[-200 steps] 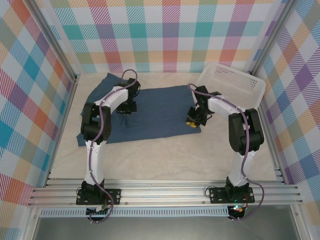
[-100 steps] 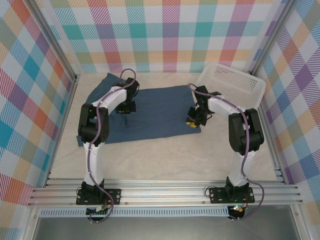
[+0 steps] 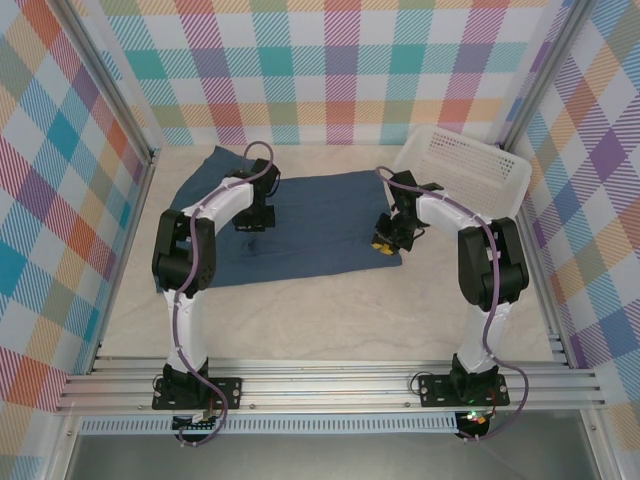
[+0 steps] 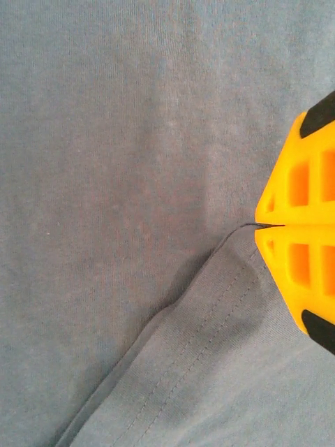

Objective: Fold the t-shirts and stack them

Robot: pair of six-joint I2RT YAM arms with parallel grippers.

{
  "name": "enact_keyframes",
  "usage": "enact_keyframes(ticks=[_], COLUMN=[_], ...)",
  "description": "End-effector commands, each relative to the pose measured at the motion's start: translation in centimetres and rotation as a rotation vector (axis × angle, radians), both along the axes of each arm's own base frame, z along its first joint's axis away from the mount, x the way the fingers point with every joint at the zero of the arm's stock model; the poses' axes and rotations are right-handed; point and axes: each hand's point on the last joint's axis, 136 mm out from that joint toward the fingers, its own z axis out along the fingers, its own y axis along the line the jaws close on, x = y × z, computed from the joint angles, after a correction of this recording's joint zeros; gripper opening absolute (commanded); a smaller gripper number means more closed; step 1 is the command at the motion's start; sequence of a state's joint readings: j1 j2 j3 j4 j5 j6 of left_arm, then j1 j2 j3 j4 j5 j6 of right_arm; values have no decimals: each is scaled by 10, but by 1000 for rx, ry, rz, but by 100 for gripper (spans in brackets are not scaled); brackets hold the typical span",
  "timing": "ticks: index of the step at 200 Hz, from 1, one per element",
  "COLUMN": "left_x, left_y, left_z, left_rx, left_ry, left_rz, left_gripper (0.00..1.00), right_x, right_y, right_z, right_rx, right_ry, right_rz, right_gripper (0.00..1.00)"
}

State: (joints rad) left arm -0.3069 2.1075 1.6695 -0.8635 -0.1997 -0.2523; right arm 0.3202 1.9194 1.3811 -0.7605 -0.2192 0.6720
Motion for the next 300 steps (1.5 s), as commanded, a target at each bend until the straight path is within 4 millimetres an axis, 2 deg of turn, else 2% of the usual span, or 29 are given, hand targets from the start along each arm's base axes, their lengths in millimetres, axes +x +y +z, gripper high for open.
enact_keyframes(ticks=[1, 51, 92, 130, 148, 163, 178, 186, 199, 217, 231, 255, 271, 300], left_x=[3, 9, 11, 14, 15, 13, 7, -1, -18, -48, -69, -97, -101, -97], left_y=[-9, -14, -15, -37, -38, -26, -7, 6, 29, 58, 79, 112, 119, 124], left_z=[20, 21, 10, 3, 7, 18, 43, 54, 70, 75, 67, 41, 20, -14], left_rx=[-15, -35, -26, -113, -112, -63, -29, -28, -47, -84, -116, -186, -262, -280], left_ry=[-61, -93, -72, -69, -77, -85, -129, -144, -153, -128, -92, -23, 8, 57], left_rz=[-28, -12, -9, -64, -60, -10, 83, 155, 274, 416, 517, 702, 778, 829], left_gripper=[0, 0, 0, 0, 6, 25, 43, 48, 51, 50, 47, 30, 22, 20], right_x=[-3, -7, -9, -7, -8, -8, -9, -9, -11, -13, -12, -1, 3, 4], right_y=[0, -3, -3, -1, -1, -1, -5, -9, -17, -23, -24, -20, -20, -21], right_z=[16, 14, 15, 21, 24, 25, 28, 29, 28, 20, 14, 5, -7, -27], right_rx=[21, 16, 18, 34, 37, 37, 21, 14, 12, 25, 26, 29, 21, -1], right_ry=[-18, -13, -12, -39, -47, -53, -68, -78, -79, -61, -46, -49, -20, 19], right_rz=[-3, -7, -10, -8, -6, -3, -3, -12, -40, -68, -70, -69, -78, -87], right_gripper=[21, 21, 20, 20, 20, 20, 21, 23, 25, 25, 24, 22, 20, 19])
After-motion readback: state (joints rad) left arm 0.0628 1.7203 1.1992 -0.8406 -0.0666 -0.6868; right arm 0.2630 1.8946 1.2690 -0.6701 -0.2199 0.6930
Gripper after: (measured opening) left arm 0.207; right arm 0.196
